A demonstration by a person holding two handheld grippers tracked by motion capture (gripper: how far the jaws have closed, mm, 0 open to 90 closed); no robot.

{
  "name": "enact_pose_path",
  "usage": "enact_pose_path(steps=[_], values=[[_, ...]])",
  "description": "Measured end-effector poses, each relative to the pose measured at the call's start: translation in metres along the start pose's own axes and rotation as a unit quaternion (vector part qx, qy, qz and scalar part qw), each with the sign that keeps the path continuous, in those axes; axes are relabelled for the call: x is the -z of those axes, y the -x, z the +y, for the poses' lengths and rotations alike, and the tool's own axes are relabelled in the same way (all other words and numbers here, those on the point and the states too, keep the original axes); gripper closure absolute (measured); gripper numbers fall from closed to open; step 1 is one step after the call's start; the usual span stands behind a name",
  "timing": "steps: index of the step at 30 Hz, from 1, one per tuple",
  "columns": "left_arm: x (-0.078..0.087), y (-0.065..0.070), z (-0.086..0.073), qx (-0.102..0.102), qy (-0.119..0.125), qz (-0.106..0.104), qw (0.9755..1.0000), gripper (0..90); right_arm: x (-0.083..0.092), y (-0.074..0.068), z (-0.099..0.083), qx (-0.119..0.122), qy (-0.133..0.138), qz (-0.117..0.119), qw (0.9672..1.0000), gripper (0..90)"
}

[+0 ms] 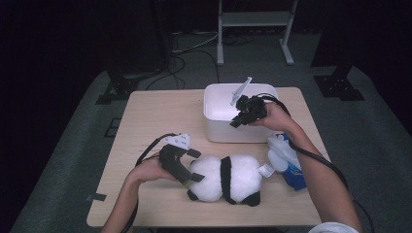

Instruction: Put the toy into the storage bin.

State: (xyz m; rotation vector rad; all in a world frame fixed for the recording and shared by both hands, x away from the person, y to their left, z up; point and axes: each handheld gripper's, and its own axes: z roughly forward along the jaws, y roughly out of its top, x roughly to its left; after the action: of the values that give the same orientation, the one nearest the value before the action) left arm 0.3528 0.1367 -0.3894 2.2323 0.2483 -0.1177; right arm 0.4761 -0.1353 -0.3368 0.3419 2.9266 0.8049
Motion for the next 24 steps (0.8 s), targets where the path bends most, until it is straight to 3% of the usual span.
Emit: enact_pose_path(steps=[13, 24], values=[[0.000, 0.001, 0.001, -0.003, -0.001, -0.001, 1.0000, 7.9, -0.009, -0.018, 0.018, 0.025, -0.003, 0.014, 0.9996, 86.3], [-0.003, 0.002, 0.002, -0.003, -0.002, -0.005, 1.0000, 7.9, -0.015, -0.032, 0.027, 0.056, 0.002, 0.040, 0.9976, 85.6]])
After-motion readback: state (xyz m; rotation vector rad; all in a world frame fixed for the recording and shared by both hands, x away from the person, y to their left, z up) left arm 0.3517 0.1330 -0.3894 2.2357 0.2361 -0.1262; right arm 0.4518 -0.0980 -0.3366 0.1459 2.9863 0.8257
